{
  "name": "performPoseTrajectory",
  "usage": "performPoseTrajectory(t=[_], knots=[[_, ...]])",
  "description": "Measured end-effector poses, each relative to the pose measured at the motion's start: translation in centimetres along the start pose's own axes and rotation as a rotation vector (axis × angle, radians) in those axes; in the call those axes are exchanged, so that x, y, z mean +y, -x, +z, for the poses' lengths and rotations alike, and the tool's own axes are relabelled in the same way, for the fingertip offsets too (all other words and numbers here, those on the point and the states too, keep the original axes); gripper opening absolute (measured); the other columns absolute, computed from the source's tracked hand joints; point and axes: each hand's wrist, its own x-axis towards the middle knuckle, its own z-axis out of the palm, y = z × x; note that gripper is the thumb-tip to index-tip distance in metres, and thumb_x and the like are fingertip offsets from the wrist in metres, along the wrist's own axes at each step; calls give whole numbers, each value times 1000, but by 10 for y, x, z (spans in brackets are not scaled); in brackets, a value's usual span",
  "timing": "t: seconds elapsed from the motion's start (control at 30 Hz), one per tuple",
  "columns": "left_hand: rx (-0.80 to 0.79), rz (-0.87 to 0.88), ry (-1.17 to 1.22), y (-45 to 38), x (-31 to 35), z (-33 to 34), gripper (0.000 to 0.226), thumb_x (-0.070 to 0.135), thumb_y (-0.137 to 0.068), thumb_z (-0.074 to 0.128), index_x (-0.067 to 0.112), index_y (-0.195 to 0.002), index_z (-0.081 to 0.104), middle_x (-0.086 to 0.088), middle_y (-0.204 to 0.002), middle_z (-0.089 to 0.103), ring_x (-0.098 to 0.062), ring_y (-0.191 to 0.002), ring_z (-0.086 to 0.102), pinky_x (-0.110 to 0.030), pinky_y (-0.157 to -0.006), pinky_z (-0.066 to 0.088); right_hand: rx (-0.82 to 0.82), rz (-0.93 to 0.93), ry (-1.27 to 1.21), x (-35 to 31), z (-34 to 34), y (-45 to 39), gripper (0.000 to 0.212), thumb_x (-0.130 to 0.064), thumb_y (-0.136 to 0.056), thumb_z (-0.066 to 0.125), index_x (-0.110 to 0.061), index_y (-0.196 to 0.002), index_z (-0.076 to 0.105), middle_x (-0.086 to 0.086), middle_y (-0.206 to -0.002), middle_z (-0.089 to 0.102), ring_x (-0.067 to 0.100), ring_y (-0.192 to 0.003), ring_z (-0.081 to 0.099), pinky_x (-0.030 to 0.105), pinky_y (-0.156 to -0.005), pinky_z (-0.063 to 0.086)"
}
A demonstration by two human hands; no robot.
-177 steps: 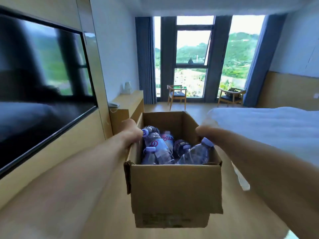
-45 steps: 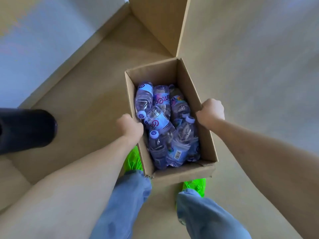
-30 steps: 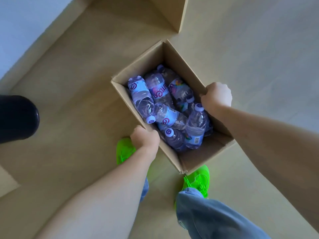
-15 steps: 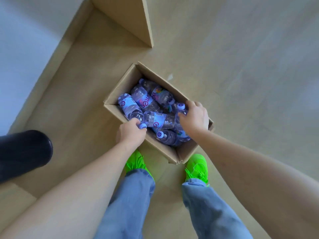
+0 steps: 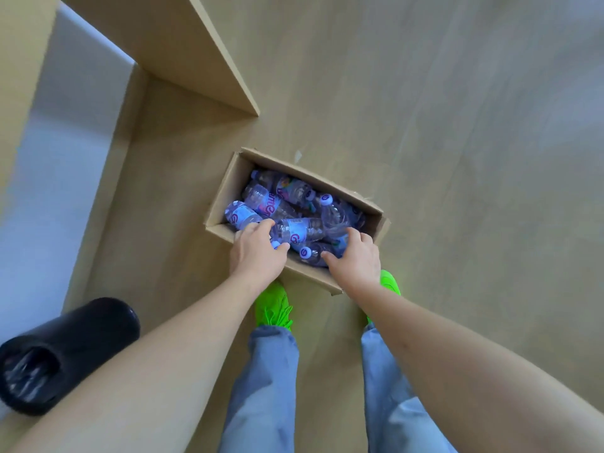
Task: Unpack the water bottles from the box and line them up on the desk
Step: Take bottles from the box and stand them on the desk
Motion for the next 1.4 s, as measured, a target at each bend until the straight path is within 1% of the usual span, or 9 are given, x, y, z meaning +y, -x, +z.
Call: performPoseTrajectory(t=[0.2,0.47,0.6,0.77,0.93,1.13,1.27,1.33,1.4], knots=[[-20,54,-61,-2,-6,-11,55,45,-82,67,27,-133,52,-3,-130,54,-28,-122,46,-38,-99,42,90,79,-76,0,4,13,65,-47,-78,70,-20,-132,46,7,-129,51,30,-120,47,39,-94,41],[-42,70,-141,-23,-18,34,61,45,-81,67,24,-136,50,-6,-134,52,-31,-123,43,-39,-103,39,51,177,-171,30,60,0,81,-50,-75,73,-17,-141,40,10,-130,51,31,-120,48,40,-100,41],[-46,101,-170,-44,-17,61,61,44,-82,68,22,-136,50,-7,-134,52,-32,-125,42,-39,-105,37,66,150,-161,38,73,-28,78,-48,-75,74,-17,-138,40,9,-131,50,30,-122,47,38,-99,40],[-43,152,-219,-81,-4,97,61,44,-84,66,22,-138,48,-5,-139,50,-30,-129,38,-41,-106,36,129,63,-159,43,86,-75,87,-44,-73,77,-18,-143,34,4,-138,44,27,-127,41,37,-102,38],[-79,264,-314,-123,10,132,65,46,-83,67,16,-137,47,-6,-144,43,-29,-134,33,-41,-111,32,118,83,-151,52,105,-119,91,-43,-68,81,-21,-142,32,2,-138,44,27,-124,43,38,-99,40],[-263,251,-498,-150,15,160,63,37,-76,71,18,-131,45,-9,-131,51,-33,-124,44,-44,-97,41,149,83,-242,56,129,-145,69,-36,-65,75,-22,-123,40,4,-124,53,29,-114,48,37,-90,44],[-271,266,-628,-158,18,165,63,39,-73,75,18,-126,48,-9,-125,54,-33,-119,48,-43,-87,44,154,67,-265,57,133,-152,61,-32,-67,73,-21,-119,43,5,-121,52,31,-109,52,38,-88,48],[-255,291,-666,-162,22,163,52,33,-73,74,18,-116,52,-9,-115,59,-34,-111,53,-42,-77,45,171,48,-266,57,133,-154,56,-31,-68,71,-19,-115,44,7,-118,54,33,-105,53,40,-86,49],[-225,349,-695,-159,24,162,40,26,-73,71,16,-109,55,-10,-105,62,-34,-104,56,-42,-72,45,190,59,-284,58,130,-152,50,-32,-70,71,-17,-110,44,8,-114,55,33,-102,55,40,-82,50]])
